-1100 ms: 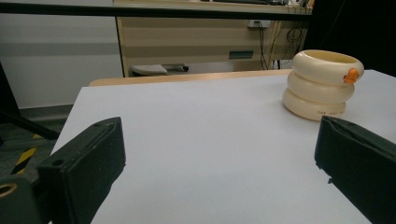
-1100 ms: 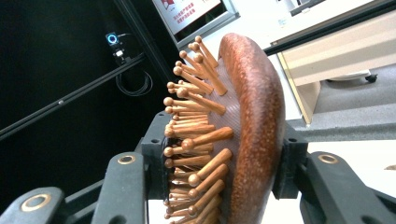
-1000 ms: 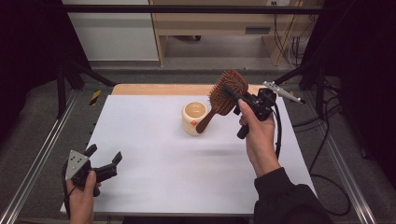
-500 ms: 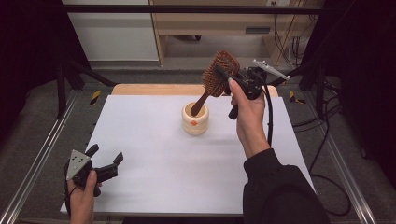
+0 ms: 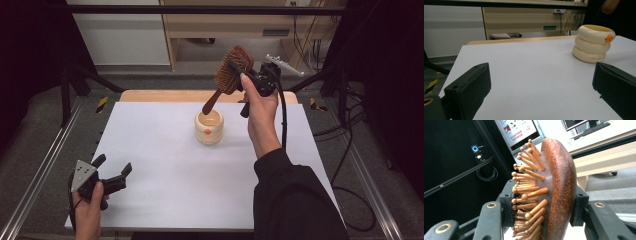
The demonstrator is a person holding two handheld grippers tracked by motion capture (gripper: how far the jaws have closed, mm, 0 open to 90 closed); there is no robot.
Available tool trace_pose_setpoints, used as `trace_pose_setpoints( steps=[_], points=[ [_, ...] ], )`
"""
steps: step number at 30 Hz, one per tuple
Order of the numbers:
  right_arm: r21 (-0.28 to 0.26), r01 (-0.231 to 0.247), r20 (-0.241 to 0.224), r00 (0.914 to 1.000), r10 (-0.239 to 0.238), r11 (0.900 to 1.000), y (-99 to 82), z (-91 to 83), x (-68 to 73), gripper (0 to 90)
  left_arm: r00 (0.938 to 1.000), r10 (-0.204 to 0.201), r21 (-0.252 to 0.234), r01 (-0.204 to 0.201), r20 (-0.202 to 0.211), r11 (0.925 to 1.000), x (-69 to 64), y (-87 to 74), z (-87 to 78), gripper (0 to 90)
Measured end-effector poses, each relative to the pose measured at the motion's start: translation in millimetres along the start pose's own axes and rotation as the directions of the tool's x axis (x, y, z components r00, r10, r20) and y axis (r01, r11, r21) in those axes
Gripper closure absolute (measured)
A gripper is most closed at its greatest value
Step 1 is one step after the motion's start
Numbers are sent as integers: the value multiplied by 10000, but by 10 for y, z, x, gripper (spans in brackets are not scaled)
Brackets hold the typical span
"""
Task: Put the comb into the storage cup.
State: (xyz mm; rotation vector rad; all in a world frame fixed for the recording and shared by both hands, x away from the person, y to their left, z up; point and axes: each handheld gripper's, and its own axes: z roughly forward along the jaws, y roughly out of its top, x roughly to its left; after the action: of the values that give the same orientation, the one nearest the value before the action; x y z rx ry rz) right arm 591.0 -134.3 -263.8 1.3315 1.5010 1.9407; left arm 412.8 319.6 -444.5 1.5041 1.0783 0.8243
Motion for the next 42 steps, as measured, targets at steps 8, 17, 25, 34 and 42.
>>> trace_pose_setpoints(
  steps=[8, 17, 25, 34, 42],
  points=[
    [-99, 156, 17, 9999, -156, 9998, 7, 75, -4, 512, 9999, -27, 64, 26, 158, 10000, -18, -3, 19, 18],
    [103, 635, 166, 9978, -637, 9979, -17, 148, 34, 511, 9998, -95, 53, 94, 159, 9999, -5, -5, 20, 18],
    [419, 1022, 241, 9944, -1033, 9939, -68, 191, 59, 510, 9999, -107, 15, 106, 116, 9999, 13, 4, 23, 18],
    [748, 1434, 328, 9887, -1462, 9868, -151, 236, 60, 510, 9999, -112, 9, 112, 94, 9999, 24, 4, 22, 18],
    [937, 1515, 368, 9871, -1555, 9840, -224, 273, 47, 509, 9999, -142, 3, 142, 87, 9999, 32, 7, 20, 17]
  ],
)
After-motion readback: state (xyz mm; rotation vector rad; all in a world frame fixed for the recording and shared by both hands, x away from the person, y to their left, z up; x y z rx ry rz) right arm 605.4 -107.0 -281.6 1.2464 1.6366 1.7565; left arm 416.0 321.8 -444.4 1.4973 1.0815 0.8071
